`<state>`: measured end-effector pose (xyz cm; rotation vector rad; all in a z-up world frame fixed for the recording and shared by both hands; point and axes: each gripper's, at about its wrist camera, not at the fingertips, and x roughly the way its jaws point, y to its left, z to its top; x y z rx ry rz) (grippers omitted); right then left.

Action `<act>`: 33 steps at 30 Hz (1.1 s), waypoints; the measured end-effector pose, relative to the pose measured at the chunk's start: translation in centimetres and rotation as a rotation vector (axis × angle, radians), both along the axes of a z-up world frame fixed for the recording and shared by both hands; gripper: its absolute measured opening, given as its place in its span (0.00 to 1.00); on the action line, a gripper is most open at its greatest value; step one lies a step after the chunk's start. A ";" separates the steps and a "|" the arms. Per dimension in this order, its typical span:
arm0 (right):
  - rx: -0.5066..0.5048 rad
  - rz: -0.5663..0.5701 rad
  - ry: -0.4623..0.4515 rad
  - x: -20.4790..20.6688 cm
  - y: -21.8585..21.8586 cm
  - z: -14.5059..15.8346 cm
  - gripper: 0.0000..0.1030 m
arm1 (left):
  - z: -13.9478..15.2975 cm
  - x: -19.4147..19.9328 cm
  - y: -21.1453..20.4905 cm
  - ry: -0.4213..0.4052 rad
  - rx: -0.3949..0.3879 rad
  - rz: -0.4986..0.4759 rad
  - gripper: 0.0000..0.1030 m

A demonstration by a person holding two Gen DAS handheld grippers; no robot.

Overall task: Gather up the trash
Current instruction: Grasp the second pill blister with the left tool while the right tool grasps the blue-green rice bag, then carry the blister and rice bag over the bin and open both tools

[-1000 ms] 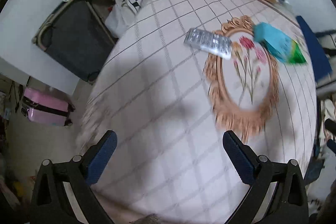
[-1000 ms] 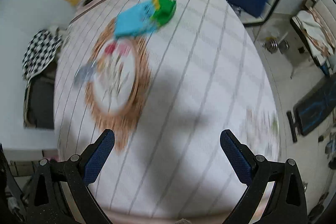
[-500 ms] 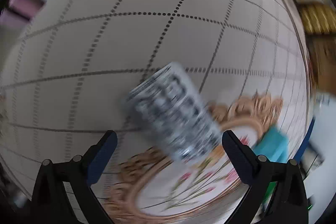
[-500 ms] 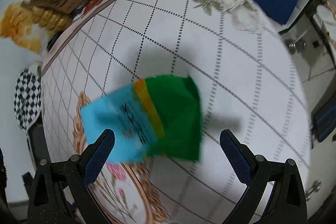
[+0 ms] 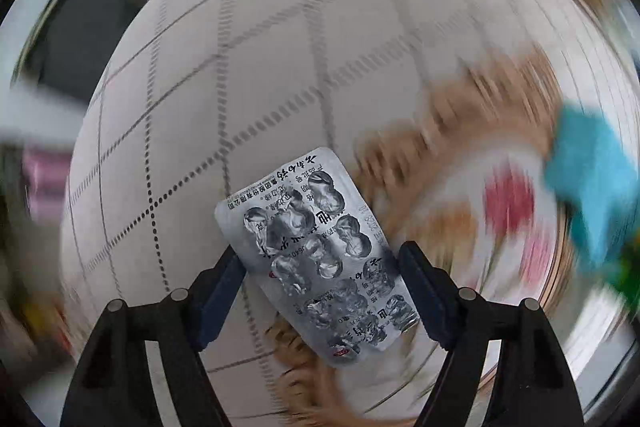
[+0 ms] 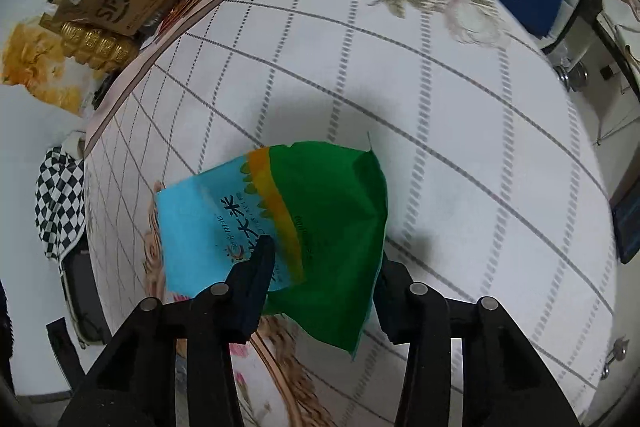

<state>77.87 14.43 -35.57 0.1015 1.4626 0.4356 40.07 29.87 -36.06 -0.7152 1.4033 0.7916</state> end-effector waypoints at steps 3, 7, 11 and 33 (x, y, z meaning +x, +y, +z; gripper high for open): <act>-0.001 -0.004 0.012 -2.0 -2.7 0.3 0.45 | 0.0 -2.0 -1.5 -0.005 -0.008 -0.021 0.77; 0.040 -0.051 0.087 -3.5 -5.6 -1.0 0.48 | 0.2 -4.0 -0.7 -0.035 -0.023 0.142 0.80; 0.055 -0.063 0.082 -3.9 -6.0 -2.1 0.56 | 0.7 -5.2 -1.1 -0.044 0.001 0.216 0.70; 0.122 0.119 -0.071 -10.9 -8.9 5.2 0.37 | 10.9 -9.1 -13.1 -0.177 0.116 -0.036 0.61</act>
